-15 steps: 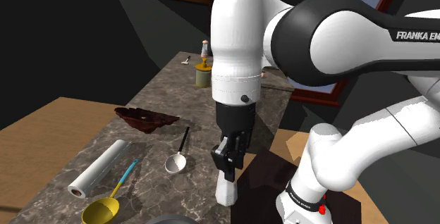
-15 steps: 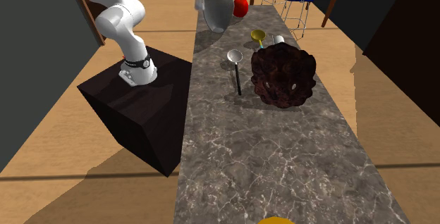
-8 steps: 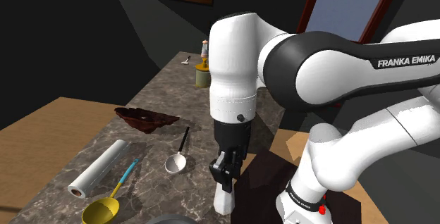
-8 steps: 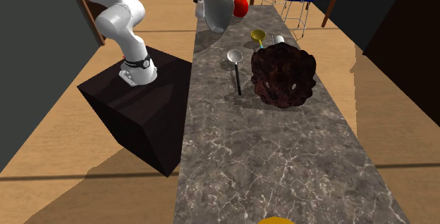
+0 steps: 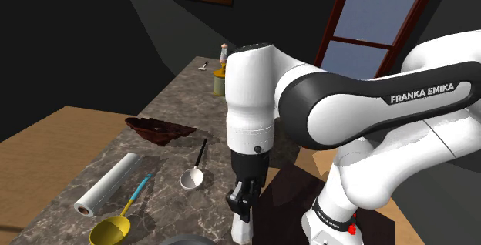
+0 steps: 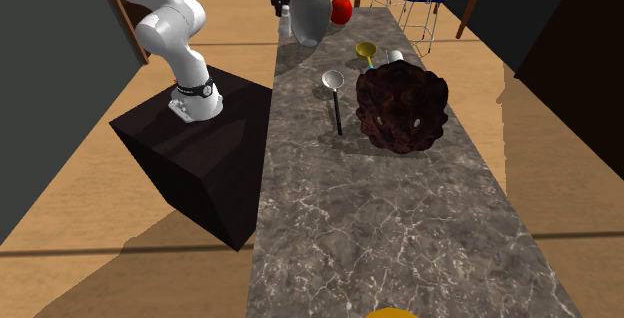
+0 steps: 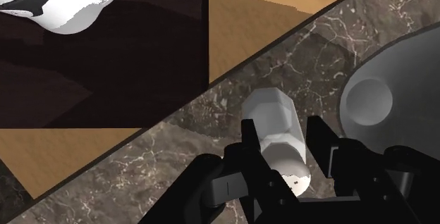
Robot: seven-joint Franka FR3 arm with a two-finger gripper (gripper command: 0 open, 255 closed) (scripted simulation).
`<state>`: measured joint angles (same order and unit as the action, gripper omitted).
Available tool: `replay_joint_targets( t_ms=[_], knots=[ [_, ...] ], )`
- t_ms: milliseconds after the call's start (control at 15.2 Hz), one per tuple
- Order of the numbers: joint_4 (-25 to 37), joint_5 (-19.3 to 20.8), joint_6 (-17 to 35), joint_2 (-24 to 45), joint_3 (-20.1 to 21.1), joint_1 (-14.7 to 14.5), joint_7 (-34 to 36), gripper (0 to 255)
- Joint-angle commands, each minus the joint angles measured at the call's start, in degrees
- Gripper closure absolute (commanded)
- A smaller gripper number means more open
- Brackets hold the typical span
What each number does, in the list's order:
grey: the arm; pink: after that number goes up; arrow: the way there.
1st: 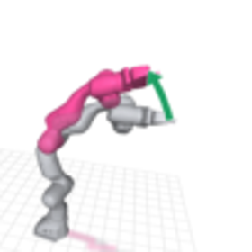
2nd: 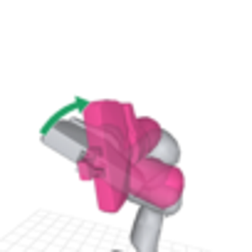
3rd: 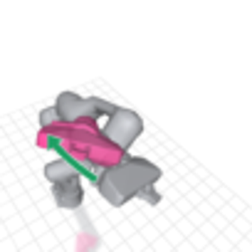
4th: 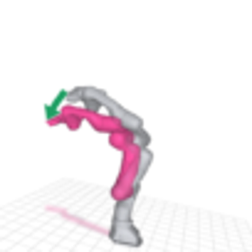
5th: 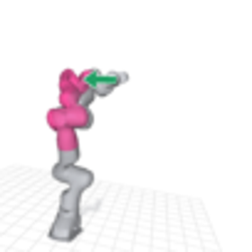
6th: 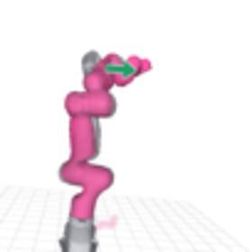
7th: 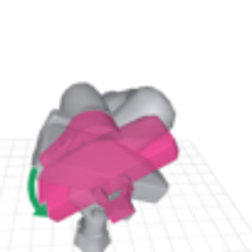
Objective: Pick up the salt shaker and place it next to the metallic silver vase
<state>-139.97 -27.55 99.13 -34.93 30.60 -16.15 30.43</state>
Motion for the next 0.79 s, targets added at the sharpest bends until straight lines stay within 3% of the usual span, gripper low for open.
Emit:
replay_joint_targets(
  t_ms=[0,726],
  knots=[
    [-1.31,-0.37,1.51,0.17,0.45,-0.1,-0.28,255],
    [-7.46,-2.32,10.72,3.28,3.52,-0.22,-1.7,255]
  ],
)
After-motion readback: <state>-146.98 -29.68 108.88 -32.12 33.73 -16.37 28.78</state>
